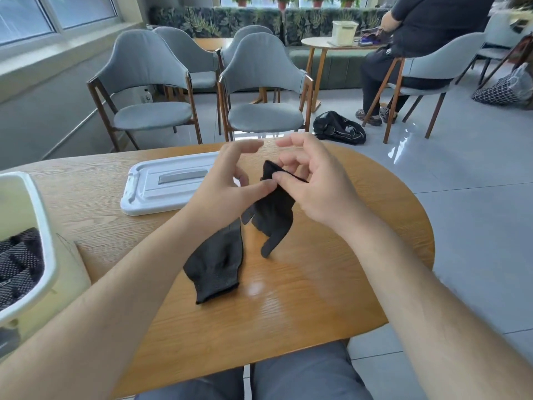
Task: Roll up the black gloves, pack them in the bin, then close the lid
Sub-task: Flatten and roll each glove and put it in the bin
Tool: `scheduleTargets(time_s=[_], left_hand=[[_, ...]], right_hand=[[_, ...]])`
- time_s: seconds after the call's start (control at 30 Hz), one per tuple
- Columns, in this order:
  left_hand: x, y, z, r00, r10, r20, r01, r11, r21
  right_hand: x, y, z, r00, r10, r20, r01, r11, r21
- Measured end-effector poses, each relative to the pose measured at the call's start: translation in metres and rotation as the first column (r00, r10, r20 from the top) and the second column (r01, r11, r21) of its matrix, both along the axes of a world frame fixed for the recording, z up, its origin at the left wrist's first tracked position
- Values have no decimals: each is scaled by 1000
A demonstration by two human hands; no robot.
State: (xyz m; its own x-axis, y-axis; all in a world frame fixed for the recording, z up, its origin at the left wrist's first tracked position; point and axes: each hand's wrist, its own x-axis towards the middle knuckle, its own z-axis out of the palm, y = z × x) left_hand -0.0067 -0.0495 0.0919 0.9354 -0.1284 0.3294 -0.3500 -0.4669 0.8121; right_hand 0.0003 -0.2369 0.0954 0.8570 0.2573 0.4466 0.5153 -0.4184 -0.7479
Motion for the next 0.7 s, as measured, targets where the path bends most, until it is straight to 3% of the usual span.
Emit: scheduleTargets(time_s=[0.13, 0.3, 0.4, 0.6, 0.7], left_hand=[[-7, 5, 14, 997, -53, -54, 46, 992, -116], [-21, 18, 21, 999, 29, 45, -16, 965, -262], [-29, 28, 19, 992, 112, 50, -96, 962, -257], [-44, 46, 13, 977, 206, 57, -191, 961, -201], [-47, 52, 14, 970, 241, 42, -229, 956, -180]], right_hand=[[5, 7, 12, 996, 90, -19, -89, 995, 47], [7, 15, 12, 981, 136, -137, -109, 977, 185], [8, 22, 7, 979, 150, -139, -129, 981, 147], [7, 40, 8, 940, 262, -220, -188, 933, 306], [6, 46, 9, 932, 281, -230, -204, 929, 310]])
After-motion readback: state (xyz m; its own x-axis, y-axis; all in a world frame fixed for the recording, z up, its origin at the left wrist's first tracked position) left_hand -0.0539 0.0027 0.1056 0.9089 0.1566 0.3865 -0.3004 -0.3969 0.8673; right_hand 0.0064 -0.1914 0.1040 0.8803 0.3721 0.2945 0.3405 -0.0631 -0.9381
